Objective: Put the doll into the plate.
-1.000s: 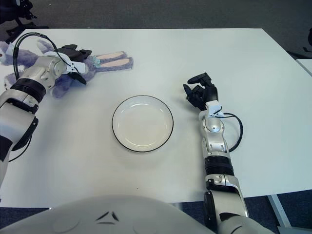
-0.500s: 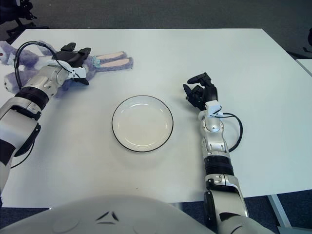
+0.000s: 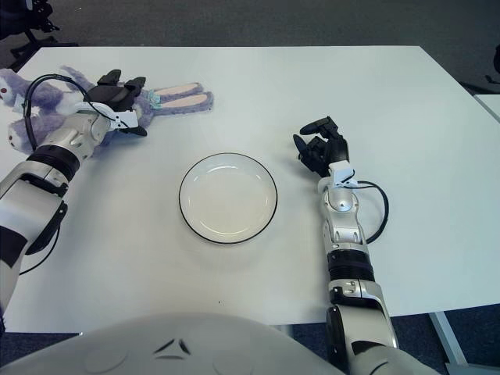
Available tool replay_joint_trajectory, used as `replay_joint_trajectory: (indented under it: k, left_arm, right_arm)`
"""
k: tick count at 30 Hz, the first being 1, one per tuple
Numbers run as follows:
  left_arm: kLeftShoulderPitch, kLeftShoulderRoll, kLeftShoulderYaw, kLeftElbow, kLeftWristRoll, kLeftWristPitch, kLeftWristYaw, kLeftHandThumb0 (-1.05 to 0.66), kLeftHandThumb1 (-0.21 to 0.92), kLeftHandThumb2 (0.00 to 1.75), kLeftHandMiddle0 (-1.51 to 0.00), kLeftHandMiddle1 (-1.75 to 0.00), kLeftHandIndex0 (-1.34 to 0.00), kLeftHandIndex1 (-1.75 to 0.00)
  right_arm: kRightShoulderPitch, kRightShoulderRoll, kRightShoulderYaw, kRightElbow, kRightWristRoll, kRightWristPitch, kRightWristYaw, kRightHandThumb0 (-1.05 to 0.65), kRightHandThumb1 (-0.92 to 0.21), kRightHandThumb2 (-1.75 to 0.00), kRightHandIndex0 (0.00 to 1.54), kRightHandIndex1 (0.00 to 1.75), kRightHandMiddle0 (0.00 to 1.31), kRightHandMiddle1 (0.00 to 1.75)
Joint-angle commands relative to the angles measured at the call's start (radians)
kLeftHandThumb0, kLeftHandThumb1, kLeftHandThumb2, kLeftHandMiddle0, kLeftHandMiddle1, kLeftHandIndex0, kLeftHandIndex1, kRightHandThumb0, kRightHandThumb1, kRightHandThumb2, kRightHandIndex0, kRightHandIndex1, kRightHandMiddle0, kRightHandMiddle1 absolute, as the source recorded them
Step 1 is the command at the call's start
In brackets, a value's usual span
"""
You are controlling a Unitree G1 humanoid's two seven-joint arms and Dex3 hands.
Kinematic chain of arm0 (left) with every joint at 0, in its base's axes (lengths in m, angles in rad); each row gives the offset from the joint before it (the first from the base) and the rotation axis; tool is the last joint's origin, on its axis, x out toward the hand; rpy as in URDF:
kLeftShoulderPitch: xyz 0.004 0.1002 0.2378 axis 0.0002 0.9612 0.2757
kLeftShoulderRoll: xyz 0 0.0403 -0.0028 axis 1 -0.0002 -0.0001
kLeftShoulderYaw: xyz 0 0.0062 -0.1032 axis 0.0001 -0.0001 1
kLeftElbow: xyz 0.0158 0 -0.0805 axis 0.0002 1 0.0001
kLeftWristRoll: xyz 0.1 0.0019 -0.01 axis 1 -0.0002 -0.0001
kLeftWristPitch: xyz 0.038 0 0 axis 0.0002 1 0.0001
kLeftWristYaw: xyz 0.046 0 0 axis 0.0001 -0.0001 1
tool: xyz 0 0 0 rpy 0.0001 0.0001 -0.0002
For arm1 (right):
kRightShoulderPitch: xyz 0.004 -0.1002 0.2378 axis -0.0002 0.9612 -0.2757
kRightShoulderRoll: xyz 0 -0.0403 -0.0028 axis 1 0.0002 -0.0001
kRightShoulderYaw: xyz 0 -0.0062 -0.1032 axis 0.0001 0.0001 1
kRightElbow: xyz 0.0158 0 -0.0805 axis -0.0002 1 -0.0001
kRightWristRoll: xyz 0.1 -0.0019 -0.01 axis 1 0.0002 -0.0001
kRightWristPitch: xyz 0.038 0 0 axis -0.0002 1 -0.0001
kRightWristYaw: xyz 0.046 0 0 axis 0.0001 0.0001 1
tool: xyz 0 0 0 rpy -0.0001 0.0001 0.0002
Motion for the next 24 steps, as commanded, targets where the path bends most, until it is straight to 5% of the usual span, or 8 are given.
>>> replay_joint_trajectory:
  k: [1,11,16,21,24]
  left_arm:
    - [0.049,-0.015,-0.020,0.043,0.002,-0.013,-0.064,-0.38,0.71,0.00,-0.28,-0.06,-0.43,-0.08]
    - [0.057,-0.036,-0.072,0.112,0.050,0.000,-0.038,-0.33,0.73,0.01,-0.42,-0.10,-0.51,-0.11]
    - [0.052,-0.037,-0.082,0.122,0.047,-0.003,-0.033,-0.28,0.76,0.00,-0.28,-0.63,-0.49,-0.33]
    - [0.050,-0.034,-0.091,0.126,0.047,-0.013,-0.029,-0.27,0.77,0.00,-0.24,-0.73,-0.46,-0.41]
    - [0.049,-0.027,-0.102,0.128,0.052,-0.030,-0.022,-0.17,0.79,0.00,-0.19,-1.18,-0.32,-0.85]
  right_arm:
    - [0.045,0.019,0.004,0.018,-0.004,0.037,0.000,-0.36,-0.92,-0.30,0.80,1.55,0.43,1.51]
    - [0.048,0.023,-0.001,0.005,0.001,0.046,0.000,-0.36,-0.92,-0.31,0.80,1.56,0.42,1.51]
    - [0.048,0.024,-0.002,0.001,0.000,0.050,0.001,-0.36,-0.92,-0.31,0.80,1.56,0.42,1.52]
    - [0.049,0.025,-0.003,-0.003,0.000,0.053,0.001,-0.36,-0.92,-0.31,0.80,1.56,0.42,1.52]
    - [0.051,0.026,-0.003,-0.008,0.001,0.056,0.001,-0.36,-0.92,-0.32,0.80,1.56,0.41,1.52]
